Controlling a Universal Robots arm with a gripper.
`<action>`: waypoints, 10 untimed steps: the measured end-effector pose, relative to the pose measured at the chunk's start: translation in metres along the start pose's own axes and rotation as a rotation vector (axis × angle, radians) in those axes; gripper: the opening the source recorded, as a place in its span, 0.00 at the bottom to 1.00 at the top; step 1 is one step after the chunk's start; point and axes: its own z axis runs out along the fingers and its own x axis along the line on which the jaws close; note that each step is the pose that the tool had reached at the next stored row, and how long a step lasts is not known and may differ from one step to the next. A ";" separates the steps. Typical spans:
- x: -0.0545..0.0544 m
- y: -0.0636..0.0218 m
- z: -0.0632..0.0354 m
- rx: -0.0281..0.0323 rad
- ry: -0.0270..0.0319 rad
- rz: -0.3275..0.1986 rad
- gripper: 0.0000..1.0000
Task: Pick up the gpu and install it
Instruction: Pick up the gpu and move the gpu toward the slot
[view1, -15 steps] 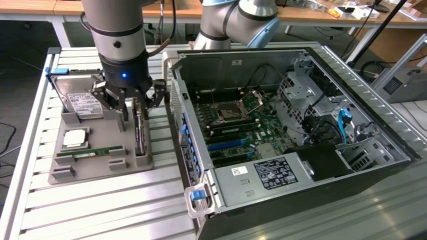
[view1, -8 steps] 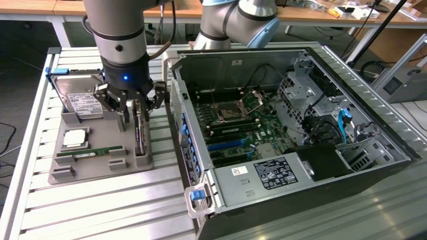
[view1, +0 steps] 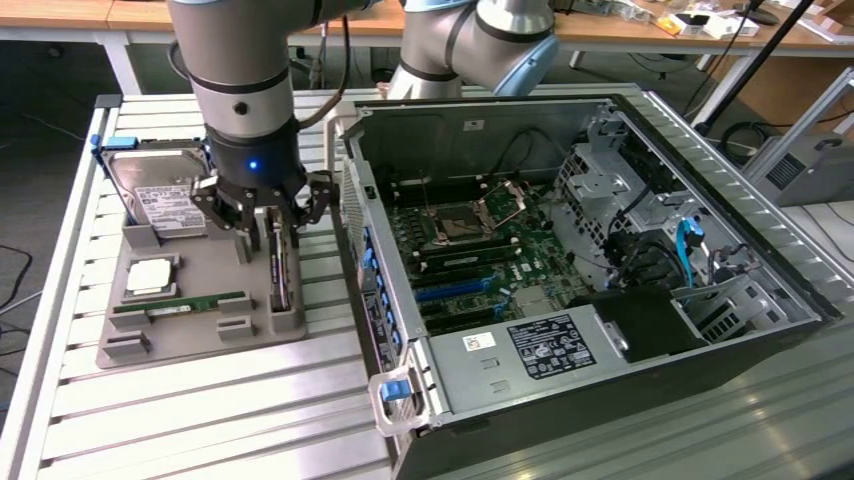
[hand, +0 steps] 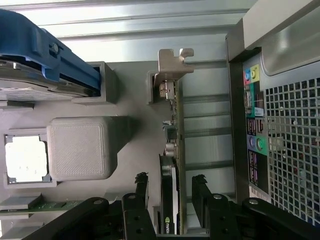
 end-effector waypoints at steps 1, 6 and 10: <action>0.000 0.0000 0.0017 0.0004 0.0000 0.000 0.48; 0.000 -0.0001 0.0067 0.0020 0.0000 0.000 0.48; 0.000 -0.0001 0.0067 0.0019 -0.0001 0.000 0.34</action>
